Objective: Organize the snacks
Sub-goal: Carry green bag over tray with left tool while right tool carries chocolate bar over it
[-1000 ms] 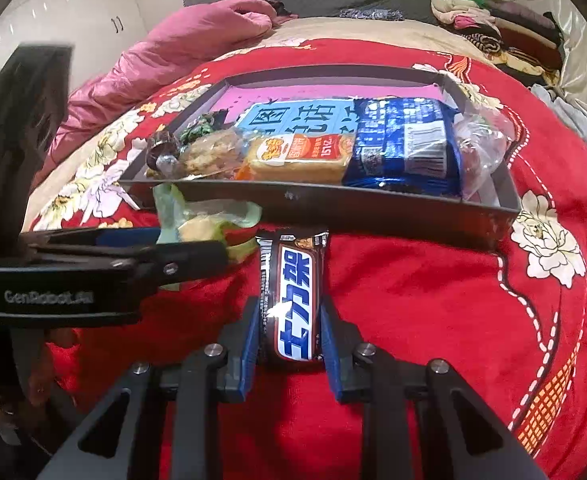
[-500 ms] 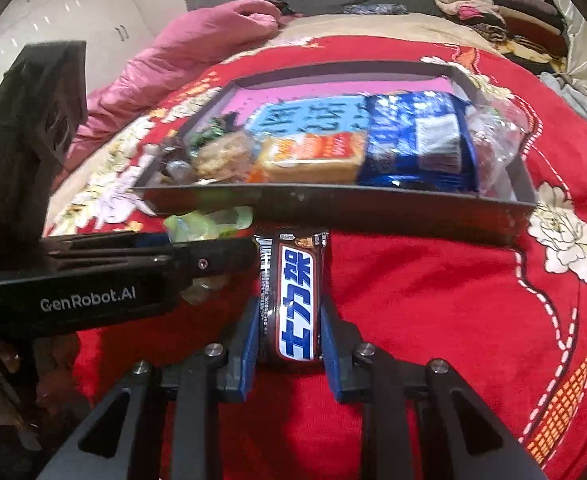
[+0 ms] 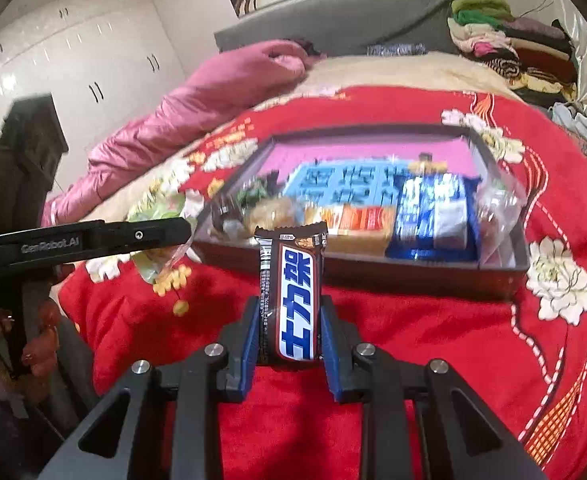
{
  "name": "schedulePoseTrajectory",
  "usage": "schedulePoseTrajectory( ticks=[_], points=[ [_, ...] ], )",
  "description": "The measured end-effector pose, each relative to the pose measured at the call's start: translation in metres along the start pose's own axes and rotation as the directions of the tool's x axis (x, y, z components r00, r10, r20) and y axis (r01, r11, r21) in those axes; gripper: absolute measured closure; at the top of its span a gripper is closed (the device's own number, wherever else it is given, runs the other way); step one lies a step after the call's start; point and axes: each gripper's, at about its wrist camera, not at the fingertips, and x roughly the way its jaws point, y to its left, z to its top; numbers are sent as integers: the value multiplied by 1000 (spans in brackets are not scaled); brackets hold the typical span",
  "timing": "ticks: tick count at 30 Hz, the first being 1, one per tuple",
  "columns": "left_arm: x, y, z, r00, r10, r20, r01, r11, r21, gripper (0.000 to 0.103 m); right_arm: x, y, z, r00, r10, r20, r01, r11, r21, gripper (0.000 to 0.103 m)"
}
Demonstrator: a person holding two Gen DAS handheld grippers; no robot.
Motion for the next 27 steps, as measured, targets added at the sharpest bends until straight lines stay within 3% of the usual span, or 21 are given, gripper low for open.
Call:
schedulePoseTrajectory(
  ticks=[12,27],
  points=[
    [0,18,16,996,52,68,-50,998,-36,67,-7,-12,20,996,-35,84,35,999,13,74],
    [32,21,27,995,86,50,-84,996,-30,67,8,-25,42,990,-64,123,62,998,17,74]
  ],
)
